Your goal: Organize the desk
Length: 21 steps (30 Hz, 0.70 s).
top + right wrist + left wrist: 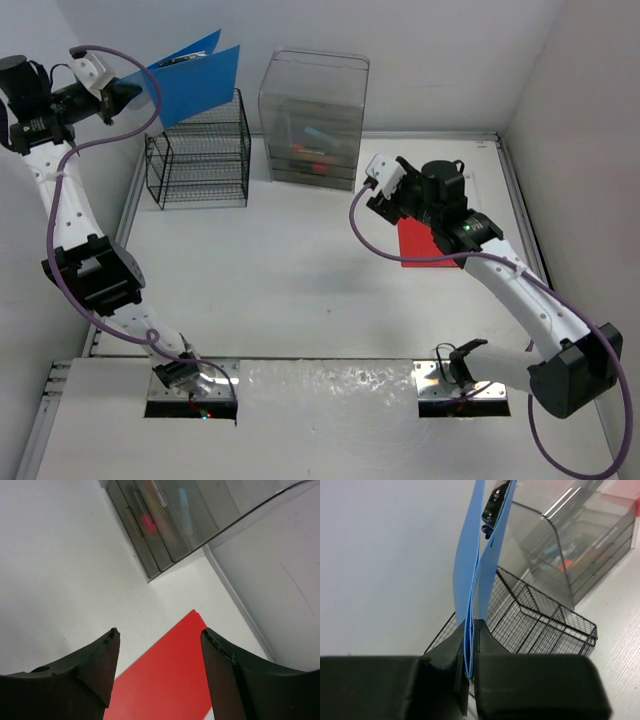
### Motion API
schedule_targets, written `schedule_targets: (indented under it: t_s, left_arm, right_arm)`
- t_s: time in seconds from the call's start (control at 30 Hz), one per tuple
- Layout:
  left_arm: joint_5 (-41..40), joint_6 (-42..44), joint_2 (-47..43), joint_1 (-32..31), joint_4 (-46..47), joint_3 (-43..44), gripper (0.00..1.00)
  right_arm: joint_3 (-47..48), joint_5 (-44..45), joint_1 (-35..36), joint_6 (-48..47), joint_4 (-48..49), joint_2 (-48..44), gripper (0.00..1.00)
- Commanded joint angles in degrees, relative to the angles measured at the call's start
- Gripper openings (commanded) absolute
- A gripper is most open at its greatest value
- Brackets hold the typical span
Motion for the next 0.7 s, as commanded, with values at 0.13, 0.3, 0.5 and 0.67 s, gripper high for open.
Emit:
schedule_targets:
  t_s: [0.13, 0.3, 0.5, 0.67]
  left_arm:
    - [3.0, -0.8, -4.2, -0.8, 5.1, -3.1, 0.00]
    - [-0.7, -3.4, -7.5, -0.7, 7.0, -3.6, 0.00]
    - [-6.5, -15.5, -12.2, 2.6, 17.0, -6.8, 0.00]
    - [-10.1, -17.8, -14.4, 4.1, 17.6, -7.3, 0.00]
  right_arm:
    - [6.0, 7.8, 8.2, 18.4, 14.4, 8.6, 0.60]
    - [16.7, 18.2, 18.4, 26.9, 25.8, 22.8, 0.62]
    - [37.9, 21.9, 21.3, 40.1, 27.7, 45.2, 0.62]
    - [51.1, 24.5, 21.7, 46.6, 29.7, 58.6, 0.57]
